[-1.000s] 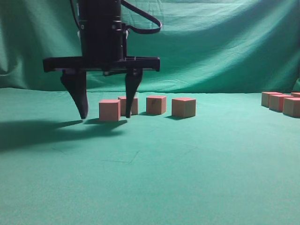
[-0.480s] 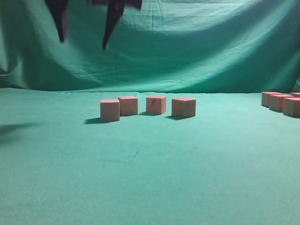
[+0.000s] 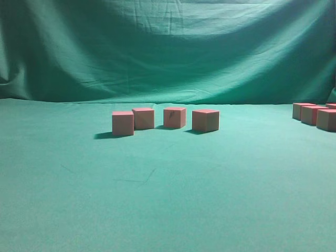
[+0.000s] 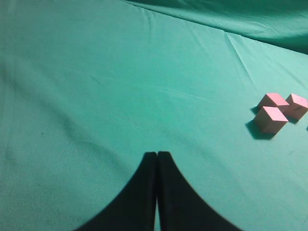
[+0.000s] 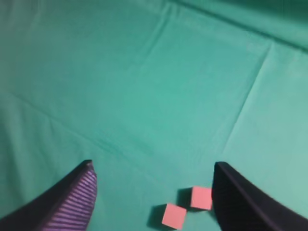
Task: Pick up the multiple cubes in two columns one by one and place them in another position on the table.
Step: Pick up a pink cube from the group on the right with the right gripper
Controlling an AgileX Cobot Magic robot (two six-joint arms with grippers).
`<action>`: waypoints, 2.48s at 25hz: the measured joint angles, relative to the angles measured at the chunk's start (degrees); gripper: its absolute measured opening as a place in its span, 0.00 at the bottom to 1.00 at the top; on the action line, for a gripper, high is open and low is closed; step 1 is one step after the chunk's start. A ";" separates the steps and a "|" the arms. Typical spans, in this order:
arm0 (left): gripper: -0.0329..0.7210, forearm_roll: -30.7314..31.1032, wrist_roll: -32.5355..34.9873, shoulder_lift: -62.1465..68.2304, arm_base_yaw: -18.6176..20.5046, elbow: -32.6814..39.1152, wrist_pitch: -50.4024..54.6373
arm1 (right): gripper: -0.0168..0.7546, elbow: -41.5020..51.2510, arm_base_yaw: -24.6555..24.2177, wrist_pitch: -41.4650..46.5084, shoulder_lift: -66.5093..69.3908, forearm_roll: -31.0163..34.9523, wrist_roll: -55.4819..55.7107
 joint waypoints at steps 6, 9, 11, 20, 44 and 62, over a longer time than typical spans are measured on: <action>0.04 0.00 0.00 0.00 0.00 0.00 0.00 | 0.69 8.36 0.00 0.15 -12.00 -7.19 -1.19; 0.04 0.00 0.00 0.00 0.00 0.00 0.00 | 0.69 18.15 -0.12 0.15 -18.64 -13.55 0.70; 0.04 0.00 0.00 0.00 0.00 0.00 0.00 | 0.69 25.39 -1.28 0.15 -22.21 -15.32 2.83; 0.04 0.00 0.00 0.00 0.00 0.00 0.00 | 0.69 48.74 -17.41 0.02 -33.29 -15.70 8.58; 0.04 0.00 0.00 0.00 0.00 0.00 0.00 | 0.69 65.85 -38.85 -21.48 -16.08 3.33 -5.71; 0.04 0.00 0.00 0.00 0.00 0.00 0.00 | 0.69 57.37 -38.85 -22.72 -2.64 2.44 -11.74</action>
